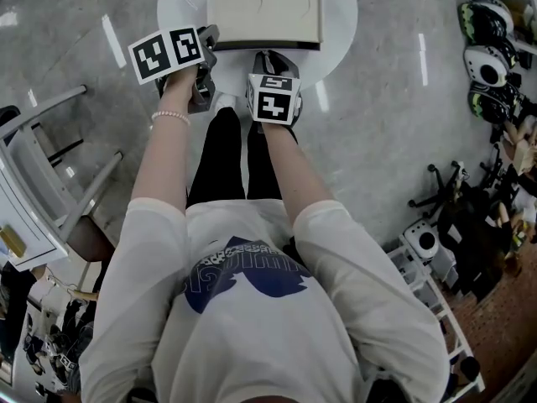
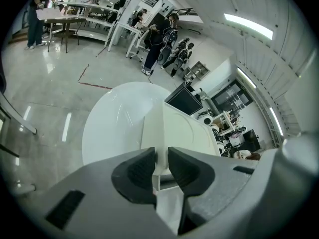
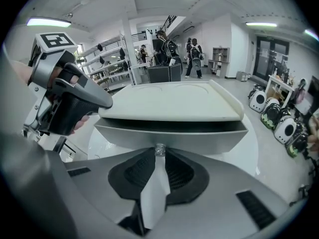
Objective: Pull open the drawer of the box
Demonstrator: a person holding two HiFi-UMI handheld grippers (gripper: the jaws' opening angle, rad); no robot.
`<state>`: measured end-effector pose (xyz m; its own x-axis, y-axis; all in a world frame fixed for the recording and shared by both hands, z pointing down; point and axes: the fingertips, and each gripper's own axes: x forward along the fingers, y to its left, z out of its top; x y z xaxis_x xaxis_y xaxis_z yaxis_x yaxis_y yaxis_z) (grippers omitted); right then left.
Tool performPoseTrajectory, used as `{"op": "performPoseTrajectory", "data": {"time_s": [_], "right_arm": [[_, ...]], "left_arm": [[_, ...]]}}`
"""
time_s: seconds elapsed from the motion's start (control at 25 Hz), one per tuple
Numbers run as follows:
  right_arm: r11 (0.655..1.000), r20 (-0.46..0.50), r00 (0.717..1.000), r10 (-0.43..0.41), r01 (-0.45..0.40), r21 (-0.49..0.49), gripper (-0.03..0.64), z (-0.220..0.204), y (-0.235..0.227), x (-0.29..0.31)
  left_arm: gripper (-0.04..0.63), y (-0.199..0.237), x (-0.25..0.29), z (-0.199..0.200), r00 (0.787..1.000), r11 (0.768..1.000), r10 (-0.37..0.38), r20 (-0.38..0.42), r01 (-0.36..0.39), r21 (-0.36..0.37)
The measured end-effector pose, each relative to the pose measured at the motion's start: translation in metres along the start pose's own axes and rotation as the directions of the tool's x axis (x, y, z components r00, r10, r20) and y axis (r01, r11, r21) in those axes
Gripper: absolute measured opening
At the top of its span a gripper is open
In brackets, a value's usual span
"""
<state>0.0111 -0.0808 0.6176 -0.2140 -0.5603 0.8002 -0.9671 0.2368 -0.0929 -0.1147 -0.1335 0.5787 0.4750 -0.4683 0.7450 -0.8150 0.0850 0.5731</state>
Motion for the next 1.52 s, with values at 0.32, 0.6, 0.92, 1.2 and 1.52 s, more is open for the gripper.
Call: {"op": "performPoseTrajectory", "data": {"time_s": [0.32,0.6,0.92,1.2,1.52], "right_arm": [[1.000,-0.011,1.000,0.003,-0.003,-0.008,0.058,-0.006,0.002,-0.004],[1.000,-0.030,1.000,0.010,-0.011,-0.014,0.058,-0.013,0.004,-0.009],[0.999,-0.029,0.999,0.018,-0.018,-0.030,0.058,-0.019,0.006,-0.015],[1.000,-0.038,0.999,0.013,-0.013,-0.009,0.058,-0.034,0.008,-0.026],[1.000,-0.032,0.999,0.020,-0.020,-0.009,0.058,-0.044,0.010,-0.033]], "left_arm": [[0.087,0.001,-0.001,0.000,1.000,1.000,0.016,-0.001,-0.016,0.003],[0.087,0.001,-0.002,0.000,1.000,1.000,0.027,-0.005,-0.027,0.004],[0.087,0.001,-0.001,0.001,0.999,0.999,0.033,-0.010,-0.033,0.004],[0.087,0.001,-0.002,-0.001,0.999,0.999,0.039,-0.013,-0.039,0.005],[0.087,0.002,-0.002,0.000,0.999,0.999,0.044,-0.013,-0.044,0.006]]}}
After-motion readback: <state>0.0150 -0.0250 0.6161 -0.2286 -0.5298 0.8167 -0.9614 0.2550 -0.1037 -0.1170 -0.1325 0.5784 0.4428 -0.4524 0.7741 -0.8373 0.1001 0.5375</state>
